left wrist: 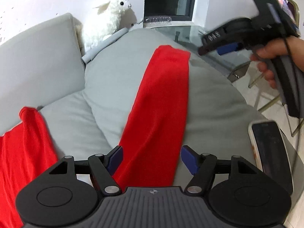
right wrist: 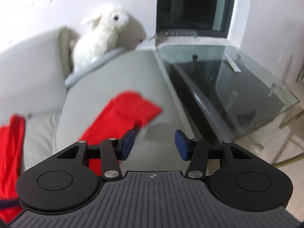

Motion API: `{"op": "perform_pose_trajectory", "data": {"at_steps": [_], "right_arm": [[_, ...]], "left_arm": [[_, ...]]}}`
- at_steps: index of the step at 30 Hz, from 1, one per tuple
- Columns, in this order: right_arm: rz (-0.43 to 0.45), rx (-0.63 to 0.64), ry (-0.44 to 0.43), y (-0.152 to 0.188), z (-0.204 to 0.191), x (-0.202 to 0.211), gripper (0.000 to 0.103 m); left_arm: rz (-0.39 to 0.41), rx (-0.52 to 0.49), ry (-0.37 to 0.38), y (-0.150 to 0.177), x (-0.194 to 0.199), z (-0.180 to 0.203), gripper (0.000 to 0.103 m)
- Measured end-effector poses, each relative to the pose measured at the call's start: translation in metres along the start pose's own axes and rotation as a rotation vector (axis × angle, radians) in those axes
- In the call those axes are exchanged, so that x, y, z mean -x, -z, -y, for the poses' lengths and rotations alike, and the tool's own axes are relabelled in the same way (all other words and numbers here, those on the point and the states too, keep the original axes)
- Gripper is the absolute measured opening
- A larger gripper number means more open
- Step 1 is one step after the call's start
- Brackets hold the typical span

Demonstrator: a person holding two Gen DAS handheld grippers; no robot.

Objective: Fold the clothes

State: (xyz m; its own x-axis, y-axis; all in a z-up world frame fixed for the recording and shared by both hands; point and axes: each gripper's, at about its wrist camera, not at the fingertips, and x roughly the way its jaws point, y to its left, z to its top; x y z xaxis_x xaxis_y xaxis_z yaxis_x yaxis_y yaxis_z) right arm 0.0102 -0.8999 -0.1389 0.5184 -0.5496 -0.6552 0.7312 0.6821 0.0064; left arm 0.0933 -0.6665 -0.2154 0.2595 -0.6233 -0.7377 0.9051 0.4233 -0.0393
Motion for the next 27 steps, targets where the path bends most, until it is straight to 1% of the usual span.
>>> {"op": "perform_pose_trajectory", "data": {"at_steps": [2,4,8,10,12,14,16,18,19,20,21,22,23,24,27], "right_arm": [[-0.013,-0.042,-0.014,-0.011,0.003,-0.018,0.051],[-0.051,-0.062,-0.016,-0.018,0.006,-0.039,0.051],[-0.106,-0.061,-0.044,-0.018,0.005,-0.07,0.049],[-0.11,-0.061,-0.062,-0.015,0.004,-0.078,0.04],[-0.097,-0.055,-0.081,-0.012,0.003,-0.082,0.009],[-0.075,-0.025,-0.088,-0.016,0.0,-0.08,0.007],[-0.007,0.028,-0.035,-0.024,-0.002,-0.073,0.006],[0.012,0.047,-0.006,-0.032,0.0,-0.073,0.008],[-0.007,0.058,-0.003,-0.033,-0.001,-0.076,0.011],[-0.043,0.08,0.005,-0.035,-0.002,-0.08,0.023],[-0.054,0.095,0.016,-0.035,-0.004,-0.078,0.034],[-0.037,0.102,0.03,-0.034,-0.006,-0.072,0.042],[-0.02,0.102,0.035,-0.033,-0.008,-0.063,0.054],[-0.01,0.093,0.023,-0.031,-0.01,-0.051,0.054],[-0.03,0.076,-0.043,-0.018,-0.02,-0.008,0.055]], "left_arm": [[0.002,0.007,0.001,-0.006,-0.008,0.0,0.066],[0.003,0.013,-0.002,-0.012,-0.016,0.0,0.066],[0.0,0.017,-0.004,-0.021,-0.031,-0.001,0.066],[-0.004,0.016,-0.003,-0.025,-0.039,0.0,0.066],[-0.01,0.019,-0.007,-0.028,-0.046,0.0,0.066],[-0.012,0.03,-0.015,-0.029,-0.047,-0.002,0.066],[-0.015,0.045,-0.022,-0.029,-0.042,-0.008,0.066],[-0.022,0.05,-0.032,-0.027,-0.038,-0.012,0.066],[-0.033,0.051,-0.043,-0.024,-0.035,-0.015,0.066],[-0.046,0.051,-0.054,-0.022,-0.032,-0.017,0.066],[-0.055,0.051,-0.061,-0.018,-0.028,-0.02,0.066],[-0.062,0.049,-0.064,-0.015,-0.024,-0.023,0.066],[-0.068,0.043,-0.069,-0.011,-0.018,-0.025,0.067],[-0.072,0.034,-0.078,-0.004,-0.01,-0.029,0.067],[-0.087,0.023,-0.104,0.013,0.014,-0.038,0.067]]}}
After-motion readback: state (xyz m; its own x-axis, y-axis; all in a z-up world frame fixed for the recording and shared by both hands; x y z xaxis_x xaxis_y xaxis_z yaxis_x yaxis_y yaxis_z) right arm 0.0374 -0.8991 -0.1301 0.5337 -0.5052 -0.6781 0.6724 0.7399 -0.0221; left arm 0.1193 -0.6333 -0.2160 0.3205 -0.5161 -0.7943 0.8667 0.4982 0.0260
